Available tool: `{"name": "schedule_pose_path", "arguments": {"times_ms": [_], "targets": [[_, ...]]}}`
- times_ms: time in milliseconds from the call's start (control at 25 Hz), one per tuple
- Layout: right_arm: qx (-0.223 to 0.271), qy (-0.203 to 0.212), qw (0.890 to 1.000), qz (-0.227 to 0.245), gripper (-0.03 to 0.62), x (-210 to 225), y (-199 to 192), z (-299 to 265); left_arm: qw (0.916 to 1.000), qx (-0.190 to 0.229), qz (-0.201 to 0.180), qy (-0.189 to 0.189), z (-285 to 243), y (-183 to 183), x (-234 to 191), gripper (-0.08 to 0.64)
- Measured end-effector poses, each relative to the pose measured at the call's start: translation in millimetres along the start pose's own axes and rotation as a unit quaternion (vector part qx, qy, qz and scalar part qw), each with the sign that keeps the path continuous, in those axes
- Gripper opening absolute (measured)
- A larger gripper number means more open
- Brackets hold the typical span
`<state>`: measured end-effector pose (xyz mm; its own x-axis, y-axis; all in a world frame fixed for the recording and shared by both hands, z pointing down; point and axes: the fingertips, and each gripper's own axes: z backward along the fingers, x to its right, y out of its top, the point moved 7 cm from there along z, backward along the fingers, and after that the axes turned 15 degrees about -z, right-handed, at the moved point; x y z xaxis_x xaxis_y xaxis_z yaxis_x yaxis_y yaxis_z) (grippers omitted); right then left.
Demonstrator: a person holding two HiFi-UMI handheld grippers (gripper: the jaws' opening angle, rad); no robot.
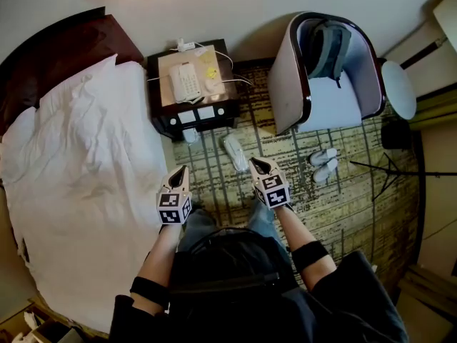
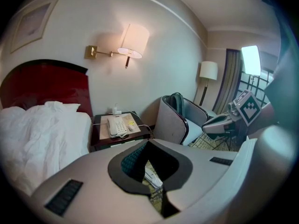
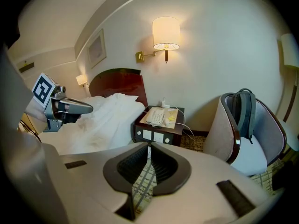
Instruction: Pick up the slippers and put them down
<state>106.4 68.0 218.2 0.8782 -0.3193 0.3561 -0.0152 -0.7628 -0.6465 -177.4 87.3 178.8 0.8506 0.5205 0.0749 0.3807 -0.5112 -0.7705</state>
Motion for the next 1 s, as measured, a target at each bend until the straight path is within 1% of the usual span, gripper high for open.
{"name": "schedule_pose_path", "arguments": {"times_ms": [40, 240, 360, 480, 640, 680, 720, 800, 880, 1000], "targets": [[-0.006, -0.001, 1.0, -0.003, 0.038, 0, -3, -2, 1.0, -0.001, -0.003, -0.004, -1, 0, 0, 0.0], [-0.046, 0.012, 0.999, -0.01, 0.202, -2, -27, -23, 0.9992, -0.006, -0.026, -0.031, -11, 0, 2, 0.0], [-0.065, 0.013, 0.998, -0.011, 0.294, -1, -47, -41, 0.9982, -0.013, -0.03, -0.051, -20, -5, 5, 0.0], [-0.076, -0.004, 0.997, -0.024, 0.35, 5, -69, -64, 0.9967, -0.024, -0.044, -0.063, -35, -29, 4, 0.0], [-0.092, -0.029, 0.994, -0.05, 0.429, 12, -91, -96, 0.9944, -0.039, -0.045, -0.087, -60, -56, 8, 0.0], [-0.097, -0.036, 0.993, -0.054, 0.431, 17, -100, -106, 0.9939, -0.044, -0.046, -0.09, -67, -64, 9, 0.0], [-0.103, -0.042, 0.992, -0.059, 0.457, 21, -109, -115, 0.9934, -0.048, -0.047, -0.093, -73, -72, 10, 0.0], [-0.117, -0.052, 0.989, -0.067, 0.467, 31, -128, -136, 0.9925, -0.054, -0.047, -0.099, -88, -86, 12, 0.0], [-0.133, -0.061, 0.987, -0.067, 0.497, 43, -143, -159, 0.9924, -0.054, -0.047, -0.1, -106, -102, 14, 0.0], [-0.152, -0.071, 0.984, -0.068, 0.522, 62, -169, -196, 0.9921, -0.059, -0.041, -0.103, -135, -130, 20, 0.0]]}}
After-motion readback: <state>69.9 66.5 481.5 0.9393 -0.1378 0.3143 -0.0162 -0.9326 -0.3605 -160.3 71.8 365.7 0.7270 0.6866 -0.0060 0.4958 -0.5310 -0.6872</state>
